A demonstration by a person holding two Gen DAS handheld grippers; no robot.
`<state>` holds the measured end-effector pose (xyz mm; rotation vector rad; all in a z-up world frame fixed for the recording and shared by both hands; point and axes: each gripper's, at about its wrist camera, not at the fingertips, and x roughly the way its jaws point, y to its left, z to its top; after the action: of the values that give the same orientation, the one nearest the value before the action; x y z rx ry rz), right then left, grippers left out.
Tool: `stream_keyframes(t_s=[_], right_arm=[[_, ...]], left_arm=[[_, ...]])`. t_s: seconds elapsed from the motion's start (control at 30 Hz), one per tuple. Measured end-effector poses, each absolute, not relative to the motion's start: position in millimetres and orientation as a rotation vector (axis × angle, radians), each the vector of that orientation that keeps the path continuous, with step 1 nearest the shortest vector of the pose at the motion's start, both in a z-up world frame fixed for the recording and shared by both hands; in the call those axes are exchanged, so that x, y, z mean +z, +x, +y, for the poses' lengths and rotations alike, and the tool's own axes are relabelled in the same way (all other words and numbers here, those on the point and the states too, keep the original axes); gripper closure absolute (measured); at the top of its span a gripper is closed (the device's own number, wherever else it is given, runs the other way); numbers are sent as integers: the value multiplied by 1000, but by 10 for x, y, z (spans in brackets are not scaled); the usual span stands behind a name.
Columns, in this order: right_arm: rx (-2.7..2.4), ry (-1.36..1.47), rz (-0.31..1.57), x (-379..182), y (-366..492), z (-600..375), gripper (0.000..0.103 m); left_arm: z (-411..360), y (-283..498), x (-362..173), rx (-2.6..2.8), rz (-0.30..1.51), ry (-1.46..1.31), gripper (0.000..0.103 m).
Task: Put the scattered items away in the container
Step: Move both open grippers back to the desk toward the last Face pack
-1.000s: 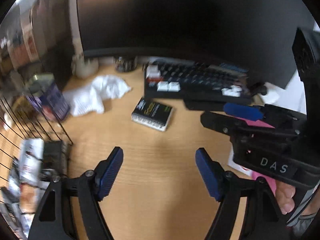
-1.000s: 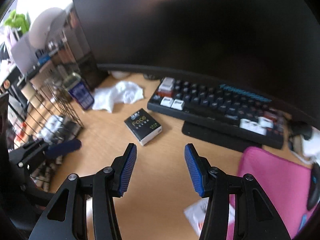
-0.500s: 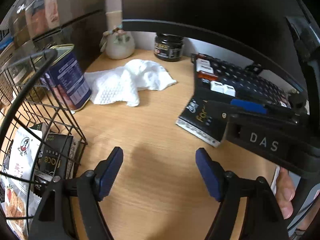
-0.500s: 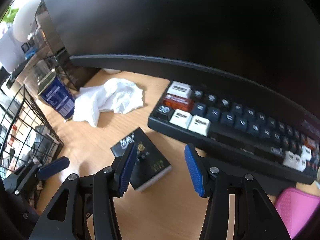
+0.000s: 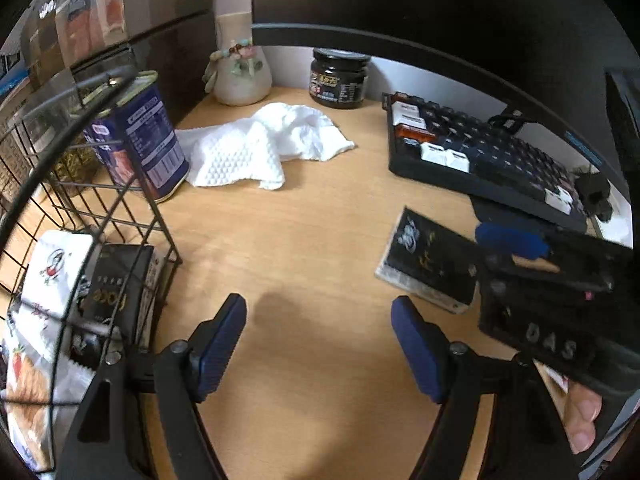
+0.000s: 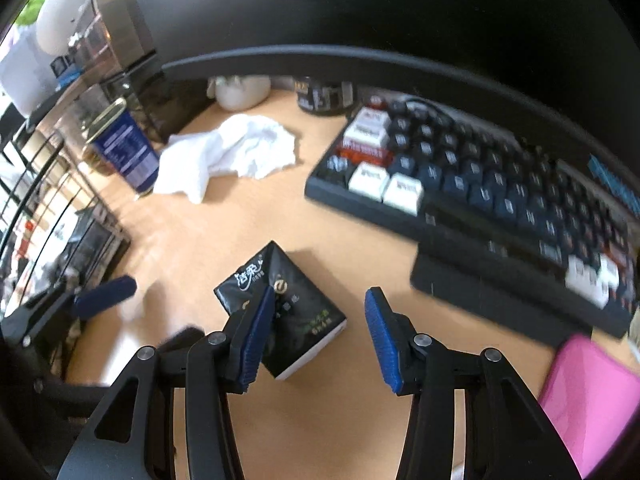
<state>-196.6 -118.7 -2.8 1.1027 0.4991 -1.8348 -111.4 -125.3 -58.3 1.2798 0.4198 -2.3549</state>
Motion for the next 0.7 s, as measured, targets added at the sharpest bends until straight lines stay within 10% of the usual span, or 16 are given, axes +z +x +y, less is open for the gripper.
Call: stream_keyframes(t_s=[0.7], right_arm=[[-1852,1070,568,14,-1999,-812,57]], left_arm=[[-1145,-1085,-686,-2366,326,1358,23]])
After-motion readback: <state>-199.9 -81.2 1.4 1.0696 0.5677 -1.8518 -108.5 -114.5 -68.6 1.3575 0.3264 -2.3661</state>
